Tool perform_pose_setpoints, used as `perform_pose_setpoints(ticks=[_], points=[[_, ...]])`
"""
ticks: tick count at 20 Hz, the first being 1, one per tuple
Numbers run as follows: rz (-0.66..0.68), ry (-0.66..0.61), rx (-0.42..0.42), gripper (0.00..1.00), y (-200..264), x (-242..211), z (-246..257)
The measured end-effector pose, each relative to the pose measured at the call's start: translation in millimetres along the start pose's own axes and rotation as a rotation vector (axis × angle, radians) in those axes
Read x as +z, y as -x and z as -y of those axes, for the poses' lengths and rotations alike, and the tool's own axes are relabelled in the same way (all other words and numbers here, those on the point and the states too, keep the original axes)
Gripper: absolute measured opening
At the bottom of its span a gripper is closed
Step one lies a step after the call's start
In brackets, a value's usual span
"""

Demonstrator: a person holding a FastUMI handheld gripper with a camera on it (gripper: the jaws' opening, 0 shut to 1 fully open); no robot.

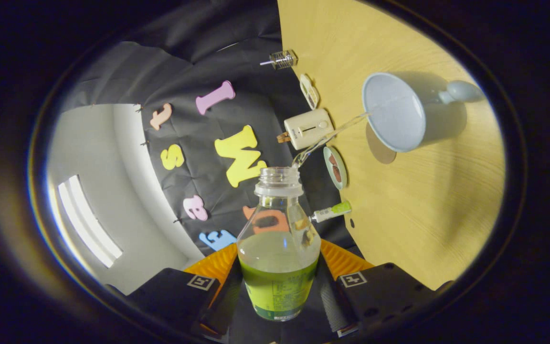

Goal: Take the bottle from table, then pour the juice into the cup, finally place the bottle on the coaster

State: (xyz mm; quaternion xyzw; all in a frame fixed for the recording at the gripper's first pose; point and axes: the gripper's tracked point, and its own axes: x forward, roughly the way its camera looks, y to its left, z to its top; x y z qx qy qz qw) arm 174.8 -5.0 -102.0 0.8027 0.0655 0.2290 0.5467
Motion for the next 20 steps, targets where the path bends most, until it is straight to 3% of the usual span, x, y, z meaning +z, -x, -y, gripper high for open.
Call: perform_pose_setpoints(ticks=[20], points=[[-0.013, -0.134, 0.029, 0.79, 4, -2, -7]])
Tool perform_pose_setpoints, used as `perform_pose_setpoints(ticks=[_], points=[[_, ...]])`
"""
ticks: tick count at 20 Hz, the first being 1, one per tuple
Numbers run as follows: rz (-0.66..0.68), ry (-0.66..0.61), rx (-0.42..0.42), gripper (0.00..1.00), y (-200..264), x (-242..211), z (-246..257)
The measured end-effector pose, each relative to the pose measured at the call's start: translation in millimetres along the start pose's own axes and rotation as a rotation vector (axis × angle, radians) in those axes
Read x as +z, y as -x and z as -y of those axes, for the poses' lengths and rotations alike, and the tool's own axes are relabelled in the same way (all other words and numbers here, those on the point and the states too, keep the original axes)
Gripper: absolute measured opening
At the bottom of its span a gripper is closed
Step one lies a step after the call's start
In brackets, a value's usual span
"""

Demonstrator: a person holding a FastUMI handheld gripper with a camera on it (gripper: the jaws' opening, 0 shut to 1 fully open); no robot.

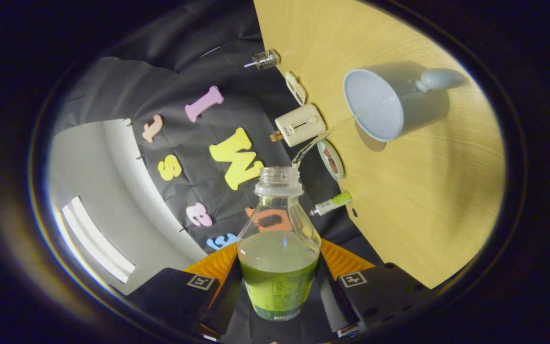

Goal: Take the bottle from table, then pour the juice into the cup, finally place the bottle on the coaster

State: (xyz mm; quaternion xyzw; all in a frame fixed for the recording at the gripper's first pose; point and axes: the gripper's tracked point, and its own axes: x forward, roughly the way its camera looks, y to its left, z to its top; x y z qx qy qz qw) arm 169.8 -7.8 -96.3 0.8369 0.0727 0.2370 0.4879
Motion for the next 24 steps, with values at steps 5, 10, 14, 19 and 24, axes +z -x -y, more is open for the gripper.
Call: perform_pose_setpoints(ticks=[5, 10, 14, 19, 24], points=[[-0.001, -0.045, 0.005, 0.79, 3, 0, -1], [-0.002, -0.106, -0.014, 0.79, 0, 4, 7], [-0.018, -0.125, -0.002, 0.79, -3, 5, -2], [0.001, -0.182, 0.049, 0.79, -2, 15, -18], [-0.011, -0.241, 0.063, 0.79, -4, 10, -26]])
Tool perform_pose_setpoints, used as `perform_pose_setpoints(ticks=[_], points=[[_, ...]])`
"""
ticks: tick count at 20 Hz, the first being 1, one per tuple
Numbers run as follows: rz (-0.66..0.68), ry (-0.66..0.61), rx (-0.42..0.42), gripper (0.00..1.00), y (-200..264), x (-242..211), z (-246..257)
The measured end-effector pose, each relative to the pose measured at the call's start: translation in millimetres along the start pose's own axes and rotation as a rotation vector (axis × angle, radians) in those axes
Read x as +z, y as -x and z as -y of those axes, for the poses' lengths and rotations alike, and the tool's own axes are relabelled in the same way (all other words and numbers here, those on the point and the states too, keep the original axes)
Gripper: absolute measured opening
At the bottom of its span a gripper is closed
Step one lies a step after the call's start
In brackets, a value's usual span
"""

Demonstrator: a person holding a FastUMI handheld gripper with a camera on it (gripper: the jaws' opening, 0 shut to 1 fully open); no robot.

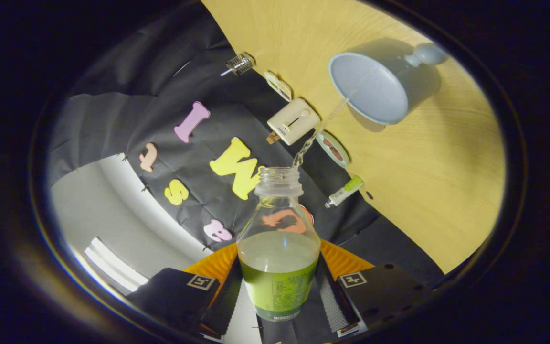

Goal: Take the bottle from table, then pour the juice into the cup, finally place the bottle on the coaster

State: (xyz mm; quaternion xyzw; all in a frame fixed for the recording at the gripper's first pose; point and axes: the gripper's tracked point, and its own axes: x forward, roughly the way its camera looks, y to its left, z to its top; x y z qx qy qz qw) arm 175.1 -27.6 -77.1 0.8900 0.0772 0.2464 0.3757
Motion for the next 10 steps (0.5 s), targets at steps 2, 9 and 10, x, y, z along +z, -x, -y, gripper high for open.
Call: perform_pose_setpoints(ticks=[2, 9, 10], points=[[-0.004, -0.029, 0.017, 0.79, -1, -2, -4], [-0.005, -0.072, 0.05, 0.79, 1, -7, -29], [-0.004, -0.081, 0.059, 0.79, 1, -8, -33]])
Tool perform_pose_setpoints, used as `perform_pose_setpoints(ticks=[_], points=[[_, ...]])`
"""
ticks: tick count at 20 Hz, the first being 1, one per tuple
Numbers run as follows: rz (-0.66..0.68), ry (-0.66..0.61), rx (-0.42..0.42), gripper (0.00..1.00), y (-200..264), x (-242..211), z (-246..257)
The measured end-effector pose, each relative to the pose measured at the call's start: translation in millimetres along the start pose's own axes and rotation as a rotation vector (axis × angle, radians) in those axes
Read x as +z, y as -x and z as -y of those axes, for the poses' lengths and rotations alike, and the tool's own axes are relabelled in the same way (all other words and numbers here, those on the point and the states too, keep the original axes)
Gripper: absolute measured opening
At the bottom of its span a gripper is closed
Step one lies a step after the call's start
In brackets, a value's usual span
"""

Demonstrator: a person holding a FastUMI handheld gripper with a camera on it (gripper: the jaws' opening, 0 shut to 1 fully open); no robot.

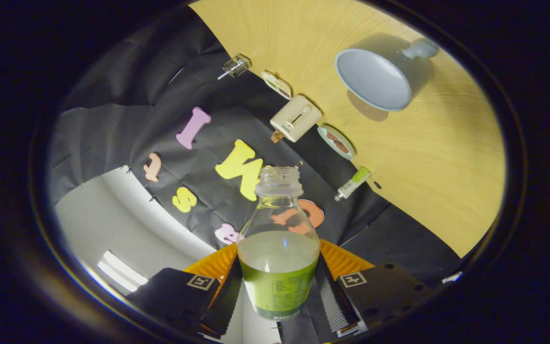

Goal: Take the bottle from table, then pour the juice into the cup, finally place the bottle on the coaster

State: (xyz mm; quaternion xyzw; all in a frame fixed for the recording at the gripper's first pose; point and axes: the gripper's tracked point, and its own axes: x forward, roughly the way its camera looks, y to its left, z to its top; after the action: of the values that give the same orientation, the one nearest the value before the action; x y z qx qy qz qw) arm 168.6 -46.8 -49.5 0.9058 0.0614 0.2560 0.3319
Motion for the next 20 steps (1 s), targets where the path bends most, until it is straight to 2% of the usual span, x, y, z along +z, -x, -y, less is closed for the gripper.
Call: perform_pose_setpoints(ticks=[8, 14, 17, 20], points=[[0.021, -0.028, 0.036, 0.79, 8, 7, -12], [0.02, 0.022, -0.011, 0.79, 8, 10, 10], [0.02, 0.144, -0.033, 0.79, 5, 15, 25], [0.032, 0.301, -0.102, 0.79, 6, 24, 44]])
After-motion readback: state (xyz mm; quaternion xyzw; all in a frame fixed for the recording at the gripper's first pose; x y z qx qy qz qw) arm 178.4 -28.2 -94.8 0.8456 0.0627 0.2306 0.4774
